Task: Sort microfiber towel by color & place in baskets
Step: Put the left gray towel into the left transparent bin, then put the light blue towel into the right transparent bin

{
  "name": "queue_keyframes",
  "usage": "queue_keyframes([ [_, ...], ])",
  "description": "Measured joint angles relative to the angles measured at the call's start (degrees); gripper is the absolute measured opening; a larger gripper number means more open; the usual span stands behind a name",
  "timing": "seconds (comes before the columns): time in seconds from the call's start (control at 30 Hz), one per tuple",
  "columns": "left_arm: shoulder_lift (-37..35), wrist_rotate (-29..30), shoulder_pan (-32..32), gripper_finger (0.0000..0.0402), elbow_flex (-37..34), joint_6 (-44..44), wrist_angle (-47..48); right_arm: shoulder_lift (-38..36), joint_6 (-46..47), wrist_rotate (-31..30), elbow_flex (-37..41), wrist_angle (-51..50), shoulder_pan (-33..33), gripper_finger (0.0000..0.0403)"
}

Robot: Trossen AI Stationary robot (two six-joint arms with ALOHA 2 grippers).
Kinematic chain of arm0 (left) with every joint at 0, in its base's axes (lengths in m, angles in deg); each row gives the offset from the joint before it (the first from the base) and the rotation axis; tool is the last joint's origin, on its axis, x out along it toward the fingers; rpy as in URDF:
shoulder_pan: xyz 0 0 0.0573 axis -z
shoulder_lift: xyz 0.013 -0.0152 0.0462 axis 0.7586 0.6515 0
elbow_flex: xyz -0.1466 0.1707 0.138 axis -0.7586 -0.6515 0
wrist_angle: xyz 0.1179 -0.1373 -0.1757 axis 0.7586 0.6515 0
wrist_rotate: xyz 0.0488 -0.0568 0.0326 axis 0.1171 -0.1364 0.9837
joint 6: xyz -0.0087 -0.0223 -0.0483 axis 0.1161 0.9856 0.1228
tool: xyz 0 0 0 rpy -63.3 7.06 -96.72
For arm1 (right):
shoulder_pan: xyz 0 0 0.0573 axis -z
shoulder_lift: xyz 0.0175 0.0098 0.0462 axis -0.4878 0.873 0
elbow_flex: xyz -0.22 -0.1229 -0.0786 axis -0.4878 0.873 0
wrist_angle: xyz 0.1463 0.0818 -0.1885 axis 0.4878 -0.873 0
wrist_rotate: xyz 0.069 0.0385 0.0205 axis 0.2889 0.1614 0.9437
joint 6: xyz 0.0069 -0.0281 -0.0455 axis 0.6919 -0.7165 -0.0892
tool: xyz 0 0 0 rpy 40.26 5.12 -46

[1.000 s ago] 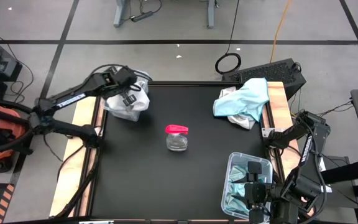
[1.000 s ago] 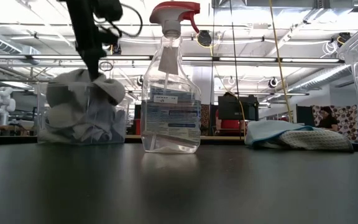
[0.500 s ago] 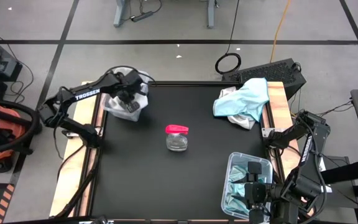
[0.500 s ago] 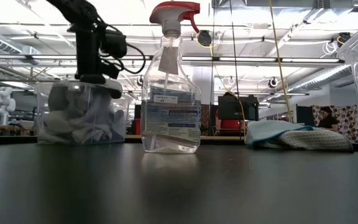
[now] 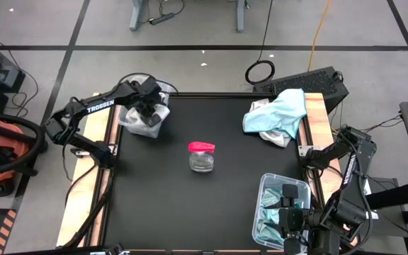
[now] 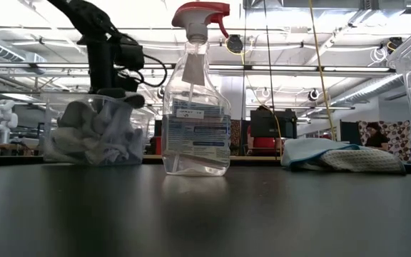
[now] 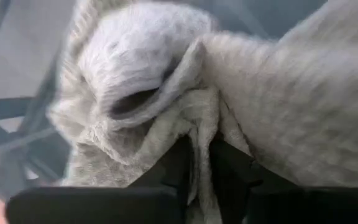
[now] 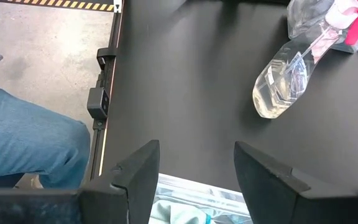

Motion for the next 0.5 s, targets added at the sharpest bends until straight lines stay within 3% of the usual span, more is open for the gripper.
queue_keyframes([
  [0.5, -9.3, 1.5, 0.1, 0.0165, 8.7, 1.9, 10.3, 0.0, -0.2, 0.0, 0.0, 0.0, 0.0, 0.0199],
])
